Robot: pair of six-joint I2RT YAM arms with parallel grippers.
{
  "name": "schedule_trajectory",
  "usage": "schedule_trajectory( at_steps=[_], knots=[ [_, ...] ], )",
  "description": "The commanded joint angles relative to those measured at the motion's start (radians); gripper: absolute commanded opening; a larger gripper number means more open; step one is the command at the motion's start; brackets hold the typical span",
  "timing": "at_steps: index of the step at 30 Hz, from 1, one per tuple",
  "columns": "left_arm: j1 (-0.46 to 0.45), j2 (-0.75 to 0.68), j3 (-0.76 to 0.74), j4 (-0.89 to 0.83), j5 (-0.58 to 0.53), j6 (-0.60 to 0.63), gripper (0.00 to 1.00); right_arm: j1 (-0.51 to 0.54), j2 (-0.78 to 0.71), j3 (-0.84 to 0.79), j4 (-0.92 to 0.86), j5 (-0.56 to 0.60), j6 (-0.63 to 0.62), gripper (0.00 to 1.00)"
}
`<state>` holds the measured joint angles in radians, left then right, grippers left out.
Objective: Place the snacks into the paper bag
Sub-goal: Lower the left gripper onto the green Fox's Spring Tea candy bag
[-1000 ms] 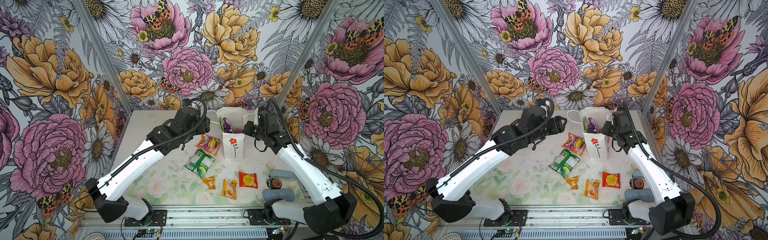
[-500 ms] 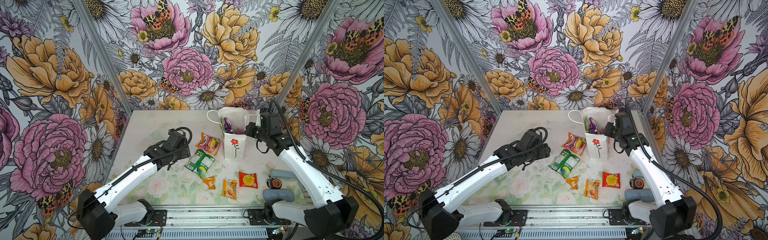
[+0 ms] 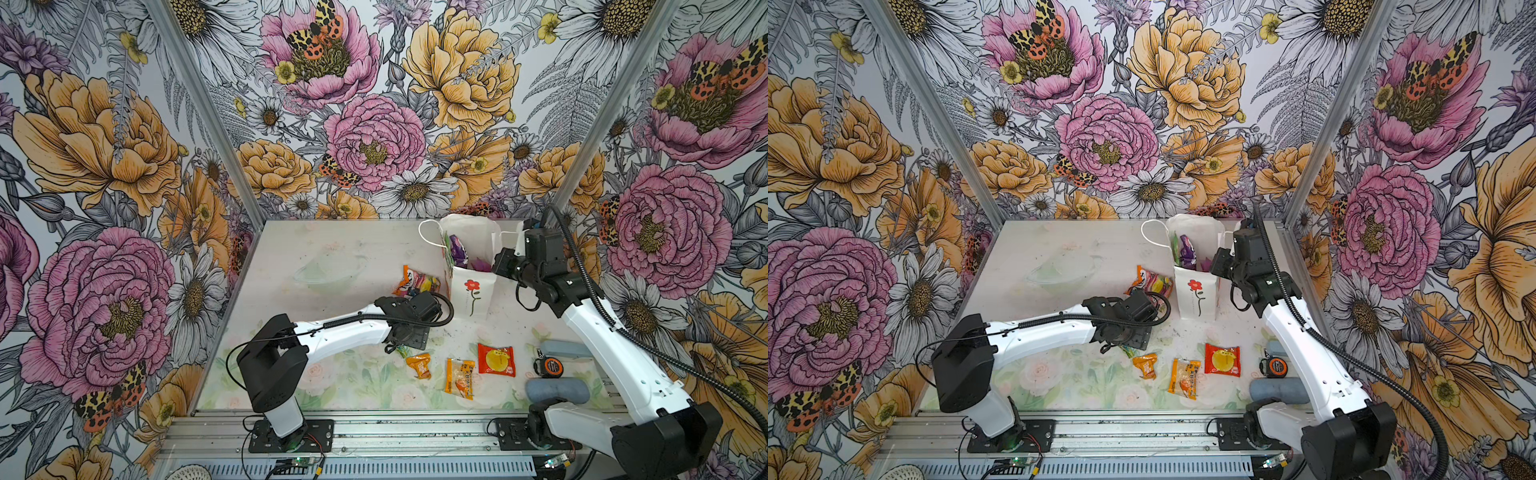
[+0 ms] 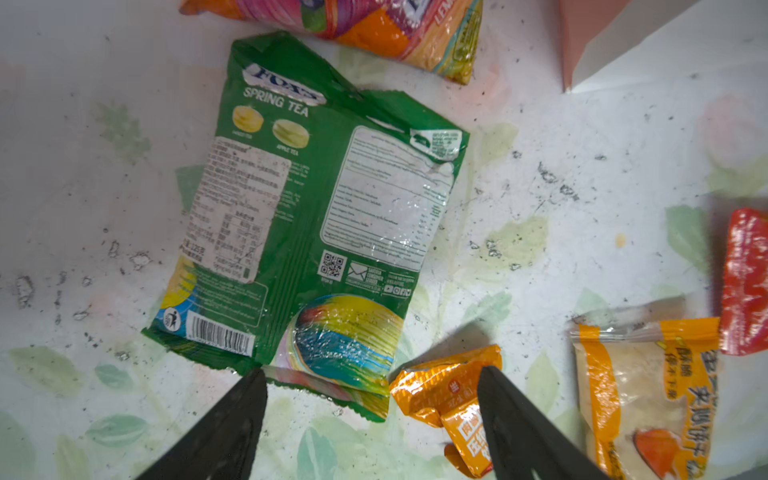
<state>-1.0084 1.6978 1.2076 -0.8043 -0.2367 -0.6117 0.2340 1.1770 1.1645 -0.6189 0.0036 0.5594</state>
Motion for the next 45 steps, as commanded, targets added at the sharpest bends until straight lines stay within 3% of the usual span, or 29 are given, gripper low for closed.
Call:
schedule_trajectory(
  at_steps=[1, 16, 24, 33, 42, 45],
  knots=[
    [-0.007, 0.04, 0.029, 0.008, -0.045, 0.033, 0.82, -0.004, -0.03, -0.006, 0.051, 0.005, -0.014, 0.0],
    [0.027, 0.111, -0.043, 0.014, -0.094, 0.028, 0.81, -0.005, -0.028, -0.02, 0.05, 0.002, -0.009, 0.0],
    [0.133, 0.029, -0.146, 0.024, -0.13, -0.005, 0.8, -0.007, -0.022, -0.027, 0.051, 0.002, -0.009, 0.0],
    [0.311, -0.105, -0.243, 0.047, -0.131, 0.018, 0.8, -0.009, -0.031, -0.039, 0.051, 0.005, -0.014, 0.0],
    [0.277, -0.252, -0.229, 0.03, -0.128, -0.035, 0.8, -0.013, -0.035, -0.04, 0.052, 0.005, -0.01, 0.0],
    [0.244, -0.244, -0.191, 0.035, -0.068, -0.074, 0.8, -0.012, -0.038, -0.04, 0.051, 0.005, -0.01, 0.0]
  ],
)
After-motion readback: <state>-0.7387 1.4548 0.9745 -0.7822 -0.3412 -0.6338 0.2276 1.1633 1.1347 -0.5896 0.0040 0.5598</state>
